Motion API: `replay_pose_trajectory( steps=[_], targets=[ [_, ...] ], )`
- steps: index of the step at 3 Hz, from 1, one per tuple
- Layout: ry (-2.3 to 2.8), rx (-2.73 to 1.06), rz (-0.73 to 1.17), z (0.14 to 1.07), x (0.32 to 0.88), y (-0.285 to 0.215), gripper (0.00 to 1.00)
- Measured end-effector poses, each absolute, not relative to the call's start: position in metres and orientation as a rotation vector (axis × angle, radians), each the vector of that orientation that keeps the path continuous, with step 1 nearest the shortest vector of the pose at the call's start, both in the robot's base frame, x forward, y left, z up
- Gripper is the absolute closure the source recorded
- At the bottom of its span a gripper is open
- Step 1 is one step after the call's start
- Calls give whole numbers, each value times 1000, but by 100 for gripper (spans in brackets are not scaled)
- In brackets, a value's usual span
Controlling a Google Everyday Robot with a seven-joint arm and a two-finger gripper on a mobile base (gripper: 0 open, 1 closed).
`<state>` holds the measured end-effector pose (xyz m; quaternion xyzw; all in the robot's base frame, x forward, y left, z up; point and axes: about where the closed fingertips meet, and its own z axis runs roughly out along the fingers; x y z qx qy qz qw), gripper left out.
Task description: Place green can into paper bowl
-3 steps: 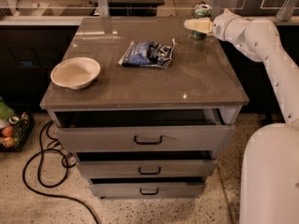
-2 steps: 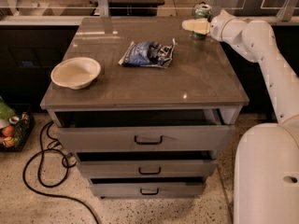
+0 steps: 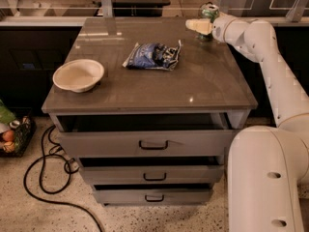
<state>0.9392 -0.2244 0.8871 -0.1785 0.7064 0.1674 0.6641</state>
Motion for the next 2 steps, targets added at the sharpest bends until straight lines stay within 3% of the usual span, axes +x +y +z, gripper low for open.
replay_pose_trajectory(
  steps=[2],
  targets=[
    [1590,-376,408,884,950,-217,65]
  ],
)
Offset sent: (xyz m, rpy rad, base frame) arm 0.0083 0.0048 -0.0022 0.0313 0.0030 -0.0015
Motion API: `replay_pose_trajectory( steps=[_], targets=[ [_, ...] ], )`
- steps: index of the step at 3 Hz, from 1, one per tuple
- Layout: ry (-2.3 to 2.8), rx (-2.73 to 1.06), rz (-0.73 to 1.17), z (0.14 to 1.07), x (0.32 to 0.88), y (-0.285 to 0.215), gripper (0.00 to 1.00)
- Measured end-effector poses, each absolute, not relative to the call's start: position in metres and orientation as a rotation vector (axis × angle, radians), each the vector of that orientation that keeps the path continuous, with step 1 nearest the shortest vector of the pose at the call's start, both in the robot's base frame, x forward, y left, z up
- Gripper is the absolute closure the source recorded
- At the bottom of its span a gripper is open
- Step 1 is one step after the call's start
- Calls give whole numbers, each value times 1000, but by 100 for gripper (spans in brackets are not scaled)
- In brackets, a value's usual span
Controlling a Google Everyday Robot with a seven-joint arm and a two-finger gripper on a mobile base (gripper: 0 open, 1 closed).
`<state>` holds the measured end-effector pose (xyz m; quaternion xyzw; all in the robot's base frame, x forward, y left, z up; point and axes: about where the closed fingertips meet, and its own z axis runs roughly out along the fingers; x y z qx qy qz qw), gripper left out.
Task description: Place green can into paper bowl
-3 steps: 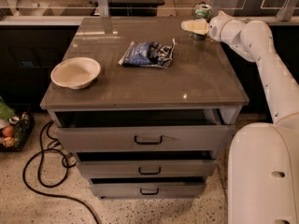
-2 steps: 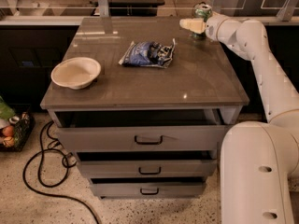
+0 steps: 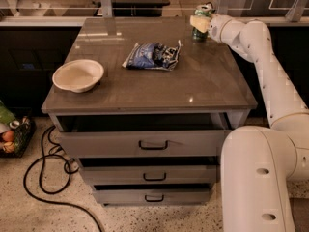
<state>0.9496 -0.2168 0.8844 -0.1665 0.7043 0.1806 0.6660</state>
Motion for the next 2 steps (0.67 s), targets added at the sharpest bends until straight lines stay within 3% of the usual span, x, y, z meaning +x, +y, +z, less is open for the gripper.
replay_pose_trajectory(
  steps=[1,2],
  targets=[
    [1591,-378,411,883,950,-213,88],
    [1592,-381,415,882,951,-210,100]
  ],
)
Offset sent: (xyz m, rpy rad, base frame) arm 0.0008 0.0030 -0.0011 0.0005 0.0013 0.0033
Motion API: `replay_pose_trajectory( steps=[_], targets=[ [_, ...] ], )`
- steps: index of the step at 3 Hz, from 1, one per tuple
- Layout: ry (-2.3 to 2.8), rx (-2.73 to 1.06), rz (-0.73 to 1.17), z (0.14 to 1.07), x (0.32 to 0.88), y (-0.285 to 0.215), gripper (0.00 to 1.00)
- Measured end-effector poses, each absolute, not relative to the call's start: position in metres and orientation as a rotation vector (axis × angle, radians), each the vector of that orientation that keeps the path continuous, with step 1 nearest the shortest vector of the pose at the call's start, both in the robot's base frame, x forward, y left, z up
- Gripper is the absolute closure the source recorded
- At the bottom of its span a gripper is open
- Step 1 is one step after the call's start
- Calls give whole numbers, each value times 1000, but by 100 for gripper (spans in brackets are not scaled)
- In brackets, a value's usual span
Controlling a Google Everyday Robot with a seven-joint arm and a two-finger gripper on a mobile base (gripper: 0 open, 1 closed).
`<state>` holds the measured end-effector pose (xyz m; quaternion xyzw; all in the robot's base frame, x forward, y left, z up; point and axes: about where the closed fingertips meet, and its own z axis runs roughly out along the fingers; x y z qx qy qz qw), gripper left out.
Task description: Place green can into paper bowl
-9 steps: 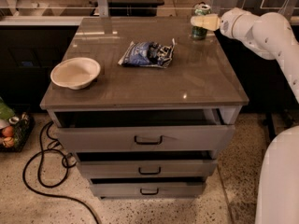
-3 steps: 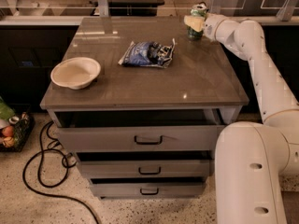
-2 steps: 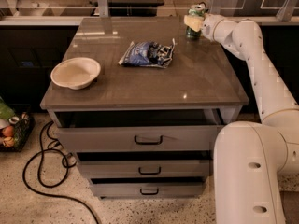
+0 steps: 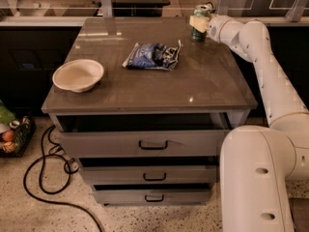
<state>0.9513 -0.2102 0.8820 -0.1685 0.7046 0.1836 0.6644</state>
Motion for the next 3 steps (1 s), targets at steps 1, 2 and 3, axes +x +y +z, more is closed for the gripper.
replay_pose_trajectory(
  steps=[1,2,3],
  targets=[
    [1591,-381,415,882,951,-210,100],
    [1576,-396,415,896,947,-208,100],
    [1551,-402,401,923,937,-209,100]
  ],
)
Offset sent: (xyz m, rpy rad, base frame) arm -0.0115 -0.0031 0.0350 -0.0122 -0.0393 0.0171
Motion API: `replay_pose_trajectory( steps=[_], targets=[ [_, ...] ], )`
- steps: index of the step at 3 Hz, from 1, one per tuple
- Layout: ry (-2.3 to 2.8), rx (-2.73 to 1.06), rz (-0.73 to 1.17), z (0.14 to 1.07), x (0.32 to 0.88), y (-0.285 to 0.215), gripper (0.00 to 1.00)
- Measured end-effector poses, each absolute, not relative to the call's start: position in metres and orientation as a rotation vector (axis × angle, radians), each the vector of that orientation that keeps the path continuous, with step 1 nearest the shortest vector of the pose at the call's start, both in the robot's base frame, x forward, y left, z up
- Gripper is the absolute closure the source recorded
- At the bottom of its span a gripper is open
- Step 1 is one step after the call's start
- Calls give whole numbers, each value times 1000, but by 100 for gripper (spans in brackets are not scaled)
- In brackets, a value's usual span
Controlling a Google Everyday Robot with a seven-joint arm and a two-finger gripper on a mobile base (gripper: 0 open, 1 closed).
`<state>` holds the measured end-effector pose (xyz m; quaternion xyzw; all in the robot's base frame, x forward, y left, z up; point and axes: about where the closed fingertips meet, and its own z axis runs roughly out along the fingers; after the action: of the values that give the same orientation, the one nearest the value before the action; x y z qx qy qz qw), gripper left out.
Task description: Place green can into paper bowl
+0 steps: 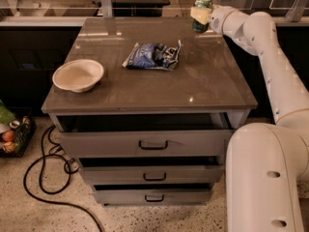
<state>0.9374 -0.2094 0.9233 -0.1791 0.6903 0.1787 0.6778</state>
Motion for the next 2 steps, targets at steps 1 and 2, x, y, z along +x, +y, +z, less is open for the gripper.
replay_pose_trajectory(
  steps=[1,2],
  targets=[
    [1523,-413,385,951,922,-204,100],
    [1491,-441,390,972,901,-184,100]
  ],
)
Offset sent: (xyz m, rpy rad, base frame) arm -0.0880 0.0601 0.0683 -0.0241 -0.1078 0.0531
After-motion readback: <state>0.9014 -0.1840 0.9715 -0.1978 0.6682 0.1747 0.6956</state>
